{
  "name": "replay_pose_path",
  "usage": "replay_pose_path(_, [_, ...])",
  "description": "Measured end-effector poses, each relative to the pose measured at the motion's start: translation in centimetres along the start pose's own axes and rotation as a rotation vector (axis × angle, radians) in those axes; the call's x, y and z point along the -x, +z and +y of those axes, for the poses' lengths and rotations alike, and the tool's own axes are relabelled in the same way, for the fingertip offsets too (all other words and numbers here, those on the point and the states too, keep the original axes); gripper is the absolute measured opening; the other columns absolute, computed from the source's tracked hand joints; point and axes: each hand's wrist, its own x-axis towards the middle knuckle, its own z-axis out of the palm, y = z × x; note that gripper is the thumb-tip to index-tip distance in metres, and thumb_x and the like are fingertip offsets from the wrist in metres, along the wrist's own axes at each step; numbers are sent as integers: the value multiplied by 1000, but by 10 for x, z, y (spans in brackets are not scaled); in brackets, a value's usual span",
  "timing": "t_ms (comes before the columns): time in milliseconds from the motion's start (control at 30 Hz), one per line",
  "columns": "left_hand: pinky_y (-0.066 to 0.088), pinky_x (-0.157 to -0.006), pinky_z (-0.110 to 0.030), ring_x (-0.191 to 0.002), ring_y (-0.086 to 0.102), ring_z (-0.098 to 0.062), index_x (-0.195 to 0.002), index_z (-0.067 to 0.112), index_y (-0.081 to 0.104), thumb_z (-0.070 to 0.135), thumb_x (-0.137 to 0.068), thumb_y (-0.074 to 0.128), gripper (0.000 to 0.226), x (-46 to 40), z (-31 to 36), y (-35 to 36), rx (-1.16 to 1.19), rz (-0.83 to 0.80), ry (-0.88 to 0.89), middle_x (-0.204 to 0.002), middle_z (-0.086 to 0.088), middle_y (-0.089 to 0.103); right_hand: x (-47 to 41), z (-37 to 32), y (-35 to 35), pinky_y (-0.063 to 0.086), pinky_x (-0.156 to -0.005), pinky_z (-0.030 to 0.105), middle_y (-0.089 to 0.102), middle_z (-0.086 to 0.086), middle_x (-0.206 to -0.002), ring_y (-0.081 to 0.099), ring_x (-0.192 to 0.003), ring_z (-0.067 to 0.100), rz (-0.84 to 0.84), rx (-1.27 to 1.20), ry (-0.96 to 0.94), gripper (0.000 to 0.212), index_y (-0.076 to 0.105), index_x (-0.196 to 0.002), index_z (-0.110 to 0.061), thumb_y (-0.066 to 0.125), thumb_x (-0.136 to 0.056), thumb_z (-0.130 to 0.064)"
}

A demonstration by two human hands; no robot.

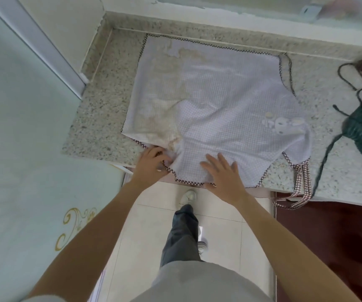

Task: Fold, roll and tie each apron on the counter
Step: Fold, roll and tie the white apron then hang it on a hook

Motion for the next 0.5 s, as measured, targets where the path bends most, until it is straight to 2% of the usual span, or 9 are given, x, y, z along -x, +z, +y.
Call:
replay_pose_path(67, [46, -91, -42, -104, 55, -14, -89, 25, 64, 28, -76, 63, 13, 0, 6, -8, 208, 37, -4, -105, 4, 67, -2, 7, -3, 17, -106, 66, 19, -1, -155, 8, -144, 31, 10, -21, -13, 58, 34, -141, -26, 56, -89, -39])
replay_pose_path(167, [47, -79, -19, -87, 60, 6, -93, 20, 64, 10, -86, 64, 12, 7, 16, -26, 493, 83, -272, -90, 28, 66, -5, 13, -6, 18, -106, 66, 20, 0, -155, 9, -144, 32, 2, -19, 0, 58, 36, -140, -25, 56, -88, -40])
replay_pose_path(233, [45, -73, -15, -83, 62, 1, -94, 18, 60, 8, -89, 60, 10, 13, 18, -41, 538, 155, -290, -84, 20, 67, -5, 16, -6, 19, -106, 66, 19, 0, -155, 9, -144, 32, -9, 1, 17, 62, 32, -142, -26, 56, -88, -43])
replay_pose_path(300, [41, -60, -14, -65, 56, -6, -93, 16, 59, 9, -90, 59, 8, 16, 18, -56, 474, 184, -226, -70, 5, 61, -5, 17, -6, 20, -105, 66, 17, -1, -156, 8, -144, 32, -15, 24, 29, 67, 28, -145, -27, 57, -87, -45])
replay_pose_path(367, [35, -50, -11, -53, 47, -6, -94, 19, 60, 11, -89, 60, 10, 19, 19, -72, 317, 142, -131, -59, 6, 53, -4, 15, -7, 21, -105, 65, 15, -2, -156, 8, -144, 31, -34, 52, 34, 70, 25, -145, -28, 57, -86, -45])
replay_pose_path(433, [43, -51, -15, -51, 47, 2, -94, 23, 64, 19, -86, 63, 9, 23, 15, -84, 73, 79, 13, -63, 6, 61, -4, 13, -7, 21, -105, 65, 14, -1, -156, 8, -143, 31, -39, 73, 47, 69, 25, -145, -29, 57, -86, -42])
replay_pose_path(500, [48, -55, -22, -58, 55, -6, -93, 24, 69, 26, -80, 63, 14, 27, 7, -90, -76, -13, 112, -74, 6, 65, -3, 11, -8, 22, -105, 65, 17, -1, -155, 9, -143, 32, -42, 74, 59, 66, 26, -145, -28, 56, -87, -38])
